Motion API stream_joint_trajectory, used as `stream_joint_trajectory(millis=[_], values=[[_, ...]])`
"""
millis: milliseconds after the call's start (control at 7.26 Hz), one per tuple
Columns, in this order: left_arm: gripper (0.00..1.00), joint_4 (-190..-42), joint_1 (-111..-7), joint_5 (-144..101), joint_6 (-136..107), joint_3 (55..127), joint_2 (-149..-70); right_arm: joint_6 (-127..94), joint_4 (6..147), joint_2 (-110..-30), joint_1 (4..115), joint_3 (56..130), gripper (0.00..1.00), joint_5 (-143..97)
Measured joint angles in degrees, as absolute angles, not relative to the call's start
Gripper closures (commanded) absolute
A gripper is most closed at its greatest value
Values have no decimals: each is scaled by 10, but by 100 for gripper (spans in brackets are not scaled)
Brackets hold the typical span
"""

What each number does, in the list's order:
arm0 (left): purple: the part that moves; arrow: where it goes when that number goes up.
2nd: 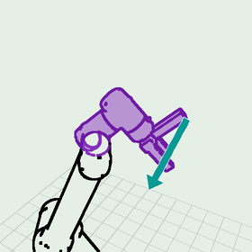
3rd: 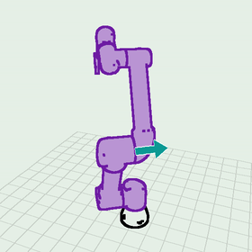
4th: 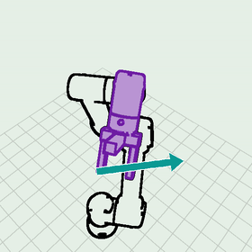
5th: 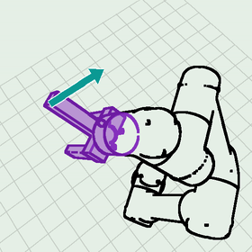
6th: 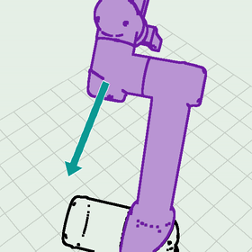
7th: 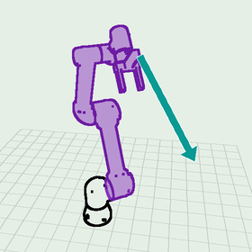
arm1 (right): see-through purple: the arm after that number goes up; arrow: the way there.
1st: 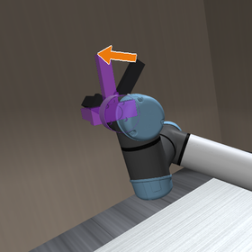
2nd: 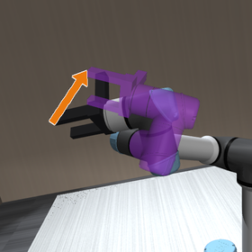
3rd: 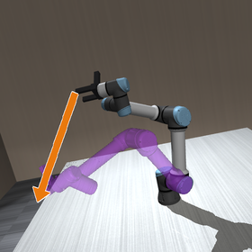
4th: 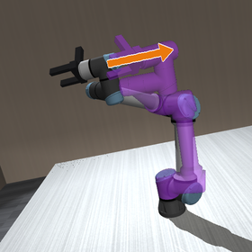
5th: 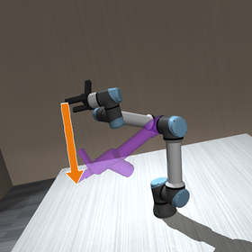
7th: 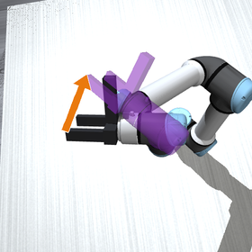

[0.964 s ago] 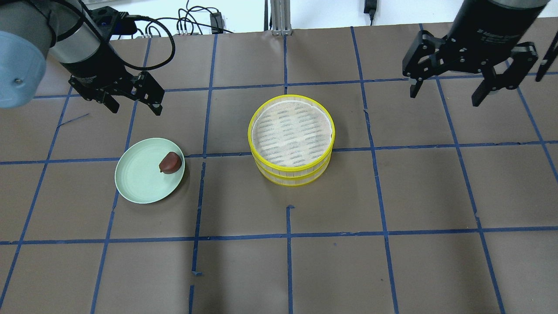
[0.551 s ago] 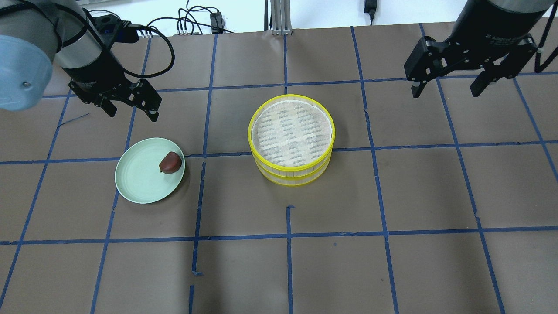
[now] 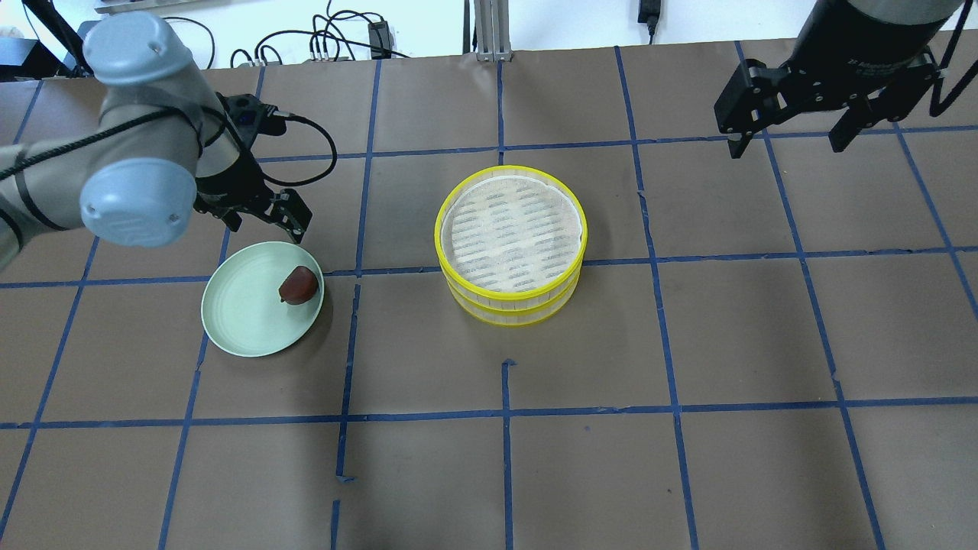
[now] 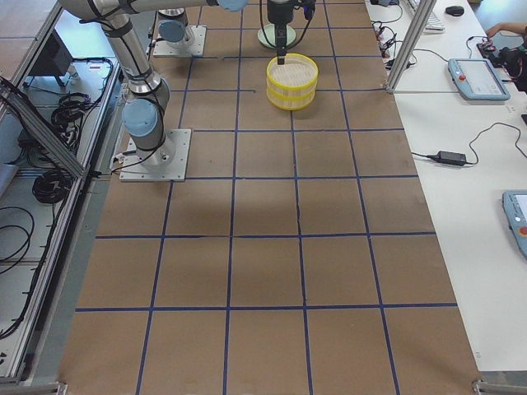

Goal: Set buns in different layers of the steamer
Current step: 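Reach left gripper down to the brown bun on the plate and grasp it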

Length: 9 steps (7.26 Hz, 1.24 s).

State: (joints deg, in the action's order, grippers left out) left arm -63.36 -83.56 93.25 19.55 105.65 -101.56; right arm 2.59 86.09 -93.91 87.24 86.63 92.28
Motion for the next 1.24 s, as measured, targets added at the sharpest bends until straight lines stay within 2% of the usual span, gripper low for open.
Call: stream_joint_trajectory(millis=[275,413,688,826,964,1239], values=[[2,-568,-835,938,217,1095,-1055,26,860,-939,872,867,0,922],[7,-544,-835,943,224,1101,-1079,27,860,-937,871,868,0,919],[42,-510,-835,947,227,1105,-1113,26,865,-933,862,874,0,897],[80,-506,-834,948,227,1106,-1120,22,867,-935,859,875,0,891],[89,-505,-834,949,227,1106,-1123,18,867,-938,858,876,0,889],[91,-504,-835,950,226,1100,-1116,15,868,-939,858,877,0,889]])
